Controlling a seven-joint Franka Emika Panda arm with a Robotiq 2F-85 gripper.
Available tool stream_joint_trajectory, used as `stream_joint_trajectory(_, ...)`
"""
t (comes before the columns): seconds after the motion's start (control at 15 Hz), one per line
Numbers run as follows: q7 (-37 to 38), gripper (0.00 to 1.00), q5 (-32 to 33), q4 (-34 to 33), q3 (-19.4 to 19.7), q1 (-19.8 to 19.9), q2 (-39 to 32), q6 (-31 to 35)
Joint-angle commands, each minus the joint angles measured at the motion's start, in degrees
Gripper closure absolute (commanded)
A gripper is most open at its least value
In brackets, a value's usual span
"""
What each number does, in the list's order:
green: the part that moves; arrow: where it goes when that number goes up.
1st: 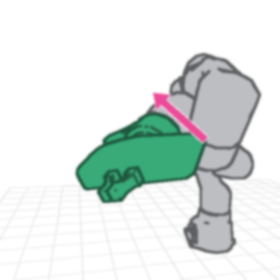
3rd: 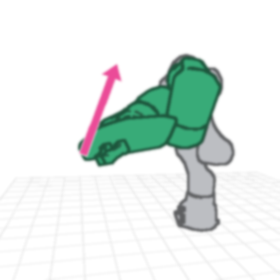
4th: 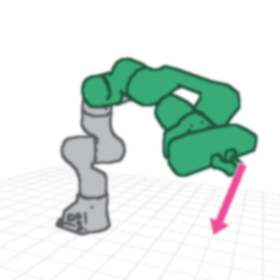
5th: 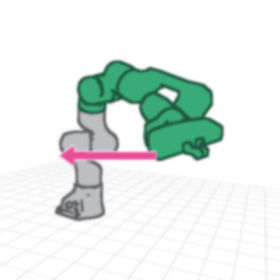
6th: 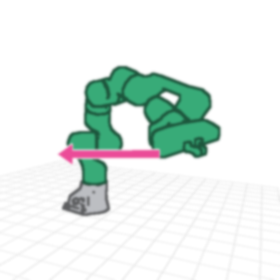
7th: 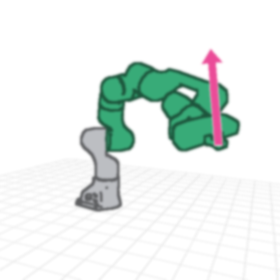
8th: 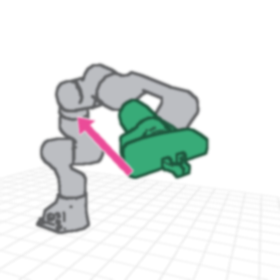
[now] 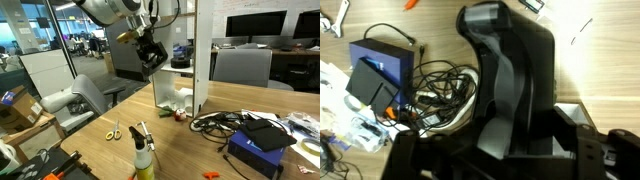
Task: Put the seal tape on the topmost shelf
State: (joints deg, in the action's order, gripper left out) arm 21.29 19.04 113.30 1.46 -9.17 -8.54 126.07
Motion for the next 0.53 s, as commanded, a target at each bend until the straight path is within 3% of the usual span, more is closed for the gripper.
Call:
stream_joint_trajectory(0.0,6.1,0.60,7.2,-2.5,-2.7,-1.5,7.8,-9.4)
stream_joint_trajectory(0.47,7.1,0.60,18.0,-18.7,-10.1,-1.3,7.6,-24.6)
